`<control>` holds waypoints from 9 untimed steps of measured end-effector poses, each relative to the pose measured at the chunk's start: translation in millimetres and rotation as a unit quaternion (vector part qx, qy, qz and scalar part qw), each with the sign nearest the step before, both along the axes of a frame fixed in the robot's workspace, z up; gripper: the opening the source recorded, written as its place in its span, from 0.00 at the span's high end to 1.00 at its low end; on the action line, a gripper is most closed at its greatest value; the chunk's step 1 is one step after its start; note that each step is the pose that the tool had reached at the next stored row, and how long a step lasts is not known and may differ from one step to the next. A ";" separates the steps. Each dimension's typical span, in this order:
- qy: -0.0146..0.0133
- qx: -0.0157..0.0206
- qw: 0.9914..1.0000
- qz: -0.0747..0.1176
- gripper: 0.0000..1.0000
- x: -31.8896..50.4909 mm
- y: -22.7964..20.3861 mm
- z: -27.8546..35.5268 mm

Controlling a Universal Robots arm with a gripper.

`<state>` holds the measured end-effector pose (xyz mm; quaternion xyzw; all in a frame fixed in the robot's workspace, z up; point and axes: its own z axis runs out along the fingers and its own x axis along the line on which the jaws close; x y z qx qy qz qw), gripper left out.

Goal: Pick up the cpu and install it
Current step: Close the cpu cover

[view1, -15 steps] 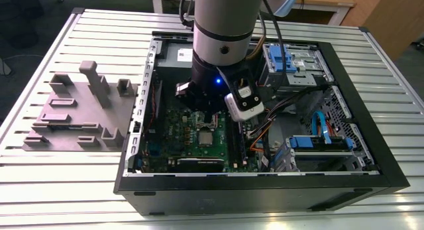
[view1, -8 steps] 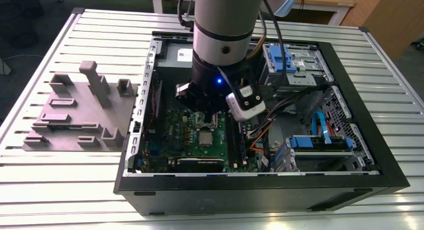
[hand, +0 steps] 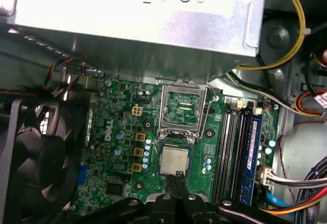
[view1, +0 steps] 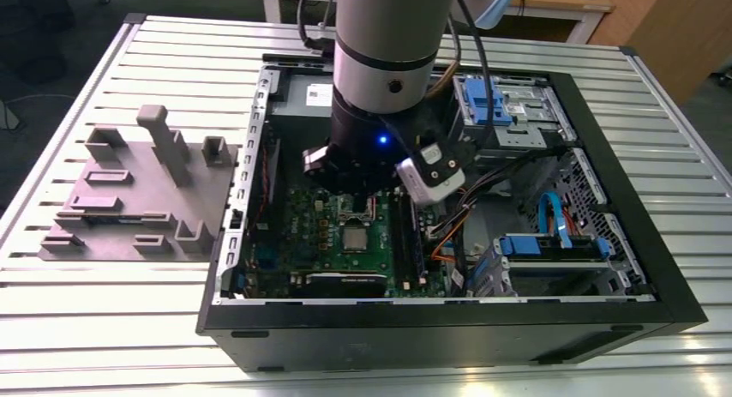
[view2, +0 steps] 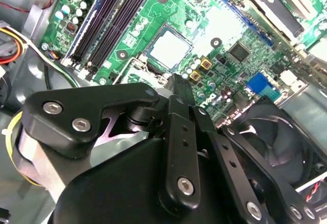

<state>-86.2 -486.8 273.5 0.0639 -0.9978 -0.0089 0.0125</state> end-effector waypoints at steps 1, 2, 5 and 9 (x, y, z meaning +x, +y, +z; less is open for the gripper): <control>0.000 0.000 1.000 0.003 0.90 0.0 0.0 0.0; 0.000 0.000 1.000 0.006 0.90 0.0 0.0 0.0; 0.000 0.000 1.000 0.007 0.90 0.0 0.0 0.0; 0.000 0.000 1.000 0.007 0.90 0.0 0.0 0.0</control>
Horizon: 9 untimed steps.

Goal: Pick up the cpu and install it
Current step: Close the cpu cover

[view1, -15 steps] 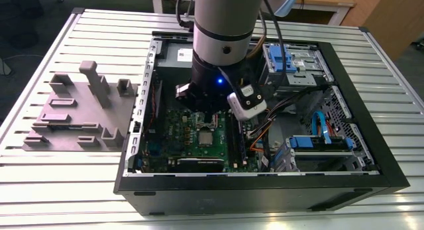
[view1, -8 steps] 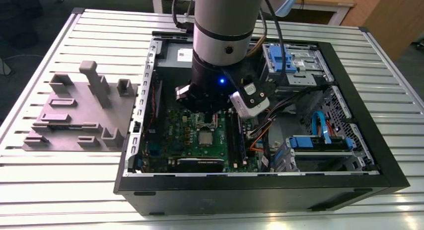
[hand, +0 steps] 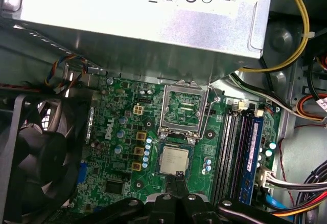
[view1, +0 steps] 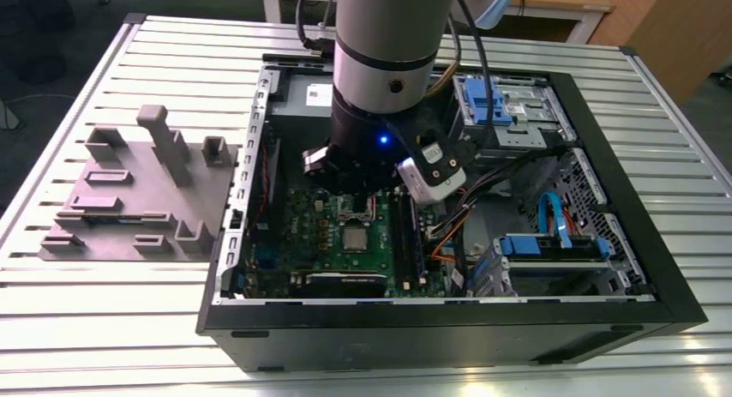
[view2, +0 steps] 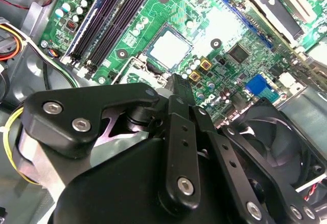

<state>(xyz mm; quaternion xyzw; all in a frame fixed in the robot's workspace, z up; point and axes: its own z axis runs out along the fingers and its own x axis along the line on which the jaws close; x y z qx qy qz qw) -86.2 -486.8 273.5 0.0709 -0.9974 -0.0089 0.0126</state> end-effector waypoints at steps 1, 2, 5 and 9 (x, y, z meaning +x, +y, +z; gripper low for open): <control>0.000 0.000 1.000 0.000 0.90 0.0 0.0 0.0; 0.000 0.000 1.000 0.000 0.90 0.0 0.0 0.0; 0.000 0.000 1.000 0.001 0.90 0.0 0.0 0.0; 0.000 0.000 1.000 0.007 0.90 0.0 0.0 0.0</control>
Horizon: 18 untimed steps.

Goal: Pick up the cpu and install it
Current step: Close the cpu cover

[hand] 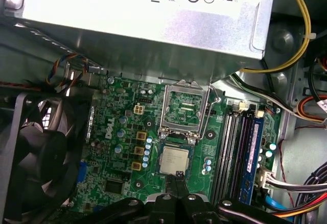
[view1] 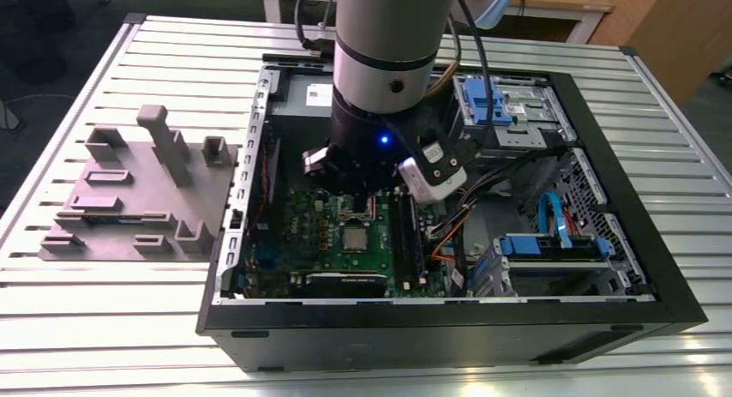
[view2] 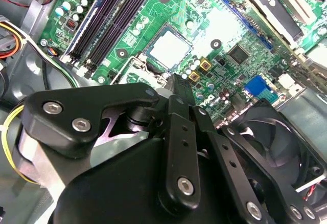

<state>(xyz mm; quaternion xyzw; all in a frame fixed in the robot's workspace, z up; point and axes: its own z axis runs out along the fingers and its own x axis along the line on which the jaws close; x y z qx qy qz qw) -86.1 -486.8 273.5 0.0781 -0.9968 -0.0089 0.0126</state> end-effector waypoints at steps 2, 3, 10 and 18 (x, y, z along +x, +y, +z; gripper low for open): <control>0.000 0.000 1.000 0.004 0.90 0.0 0.0 0.0; 0.000 0.000 1.000 0.007 0.90 0.0 0.0 0.0; 0.000 0.000 0.999 0.046 0.90 0.0 0.0 0.0; 0.000 0.000 0.999 0.047 0.90 11.0 -0.1 -0.1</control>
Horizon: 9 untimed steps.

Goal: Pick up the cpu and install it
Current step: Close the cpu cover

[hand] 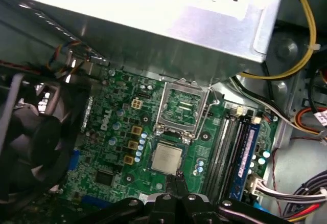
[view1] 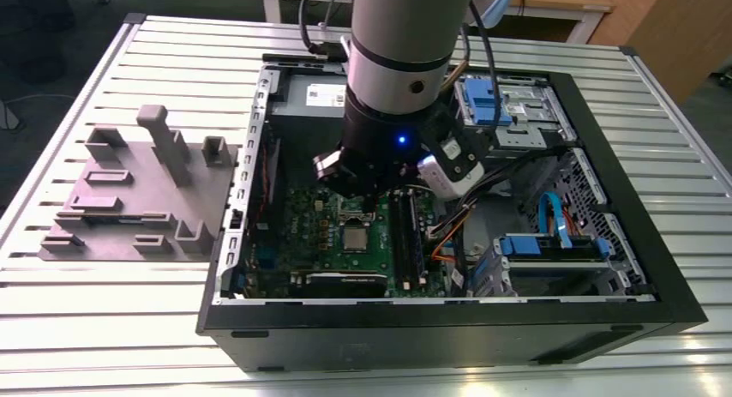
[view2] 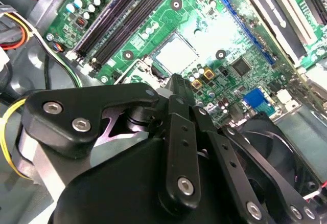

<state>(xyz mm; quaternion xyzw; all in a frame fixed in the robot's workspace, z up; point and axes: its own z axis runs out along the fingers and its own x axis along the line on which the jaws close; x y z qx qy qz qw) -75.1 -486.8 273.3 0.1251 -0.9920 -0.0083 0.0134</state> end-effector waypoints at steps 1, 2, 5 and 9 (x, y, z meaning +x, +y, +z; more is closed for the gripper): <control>0.000 0.000 1.000 0.002 0.90 0.1 0.0 0.0; 0.000 0.000 1.000 0.007 0.90 0.1 0.0 -0.1; 0.000 0.000 1.000 0.026 0.90 0.2 0.0 -0.1; 0.000 0.000 0.999 0.049 0.90 0.2 0.1 -0.2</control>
